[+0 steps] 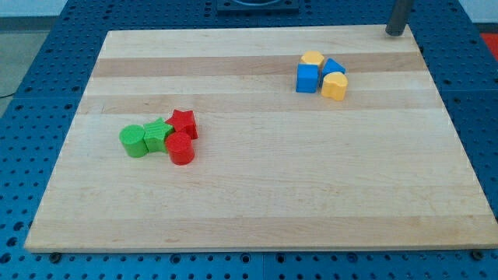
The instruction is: Separate yellow hexagon from group of blocks
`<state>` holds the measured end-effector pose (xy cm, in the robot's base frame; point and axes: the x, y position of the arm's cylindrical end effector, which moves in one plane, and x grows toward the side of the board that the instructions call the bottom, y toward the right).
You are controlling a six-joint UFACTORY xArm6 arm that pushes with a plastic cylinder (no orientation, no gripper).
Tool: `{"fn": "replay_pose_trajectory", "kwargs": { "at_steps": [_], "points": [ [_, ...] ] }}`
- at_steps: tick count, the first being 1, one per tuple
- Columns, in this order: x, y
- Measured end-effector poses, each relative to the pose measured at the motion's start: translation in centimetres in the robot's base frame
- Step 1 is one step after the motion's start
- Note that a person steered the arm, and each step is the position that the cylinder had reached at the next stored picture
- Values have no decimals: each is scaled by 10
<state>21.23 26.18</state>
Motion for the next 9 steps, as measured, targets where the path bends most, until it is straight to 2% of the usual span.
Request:
{"fn": "replay_pose_trajectory", "kwargs": {
  "at_steps": [2,5,6,7,8,9],
  "points": [
    [15,-22],
    [36,-136],
    [43,-130],
    [72,-104],
    [91,-127],
    [89,-151]
  ]
}}
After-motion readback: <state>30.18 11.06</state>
